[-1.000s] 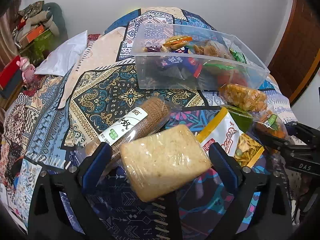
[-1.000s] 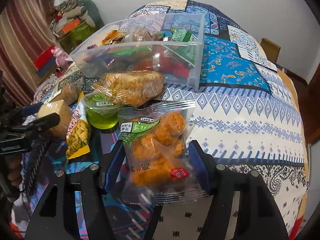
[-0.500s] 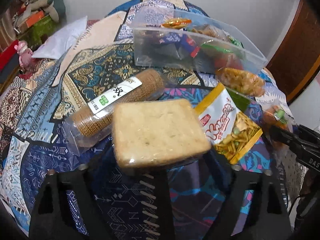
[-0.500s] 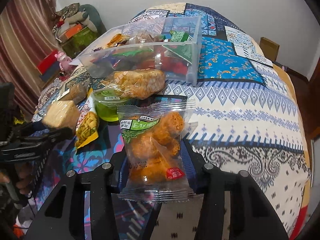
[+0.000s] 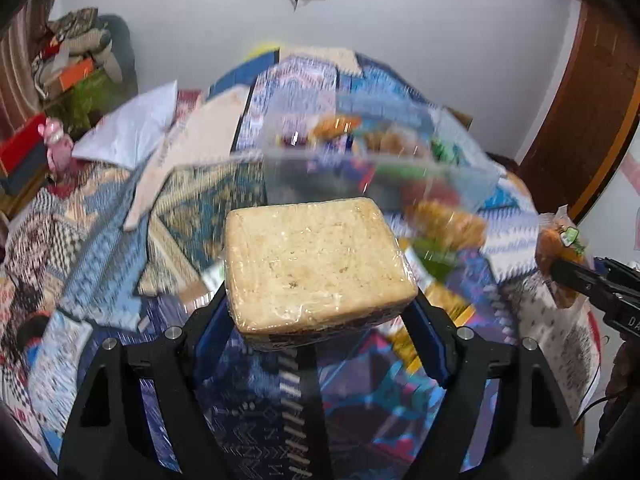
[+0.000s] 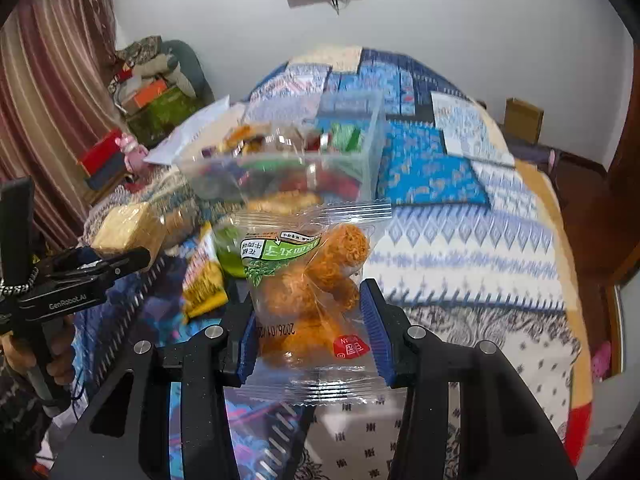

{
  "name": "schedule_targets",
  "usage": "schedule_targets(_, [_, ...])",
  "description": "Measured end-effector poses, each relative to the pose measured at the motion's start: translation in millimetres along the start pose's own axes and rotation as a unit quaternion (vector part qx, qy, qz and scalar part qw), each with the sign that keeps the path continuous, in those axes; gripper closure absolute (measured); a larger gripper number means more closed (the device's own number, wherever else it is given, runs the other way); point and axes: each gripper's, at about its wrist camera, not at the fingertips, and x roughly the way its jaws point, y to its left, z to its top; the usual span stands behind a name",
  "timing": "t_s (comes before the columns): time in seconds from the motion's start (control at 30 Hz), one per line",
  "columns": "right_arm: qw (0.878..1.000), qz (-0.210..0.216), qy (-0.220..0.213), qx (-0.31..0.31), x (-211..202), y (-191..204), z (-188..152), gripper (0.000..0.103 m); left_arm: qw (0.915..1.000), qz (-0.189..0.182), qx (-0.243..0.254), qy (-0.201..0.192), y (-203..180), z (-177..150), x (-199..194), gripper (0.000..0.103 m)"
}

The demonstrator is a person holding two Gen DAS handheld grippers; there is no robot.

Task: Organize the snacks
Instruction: 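Grasp the square cracker pack with left tool while right grasps orange-snack bag, then drop the cracker pack into the box with left tool while right drops orange-snack bag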

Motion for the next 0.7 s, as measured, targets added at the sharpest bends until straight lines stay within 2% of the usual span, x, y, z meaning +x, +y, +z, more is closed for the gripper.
schedule_targets(0.43, [0.997, 0.004, -0.077, -0.015, -9.6, 14.4, 65.7, 0.060, 0.9978, -0.025, 0.012, -0.061, -7.4, 77.9, -12.0, 0.023])
schedule_targets(0.7, [0.995, 0.007, -0.098, -0.018, 6.7, 19.2, 103.2, 0.060, 0.9980, -0.020, 0.015, -0.058, 0.5, 112.6, 17.2, 0.023])
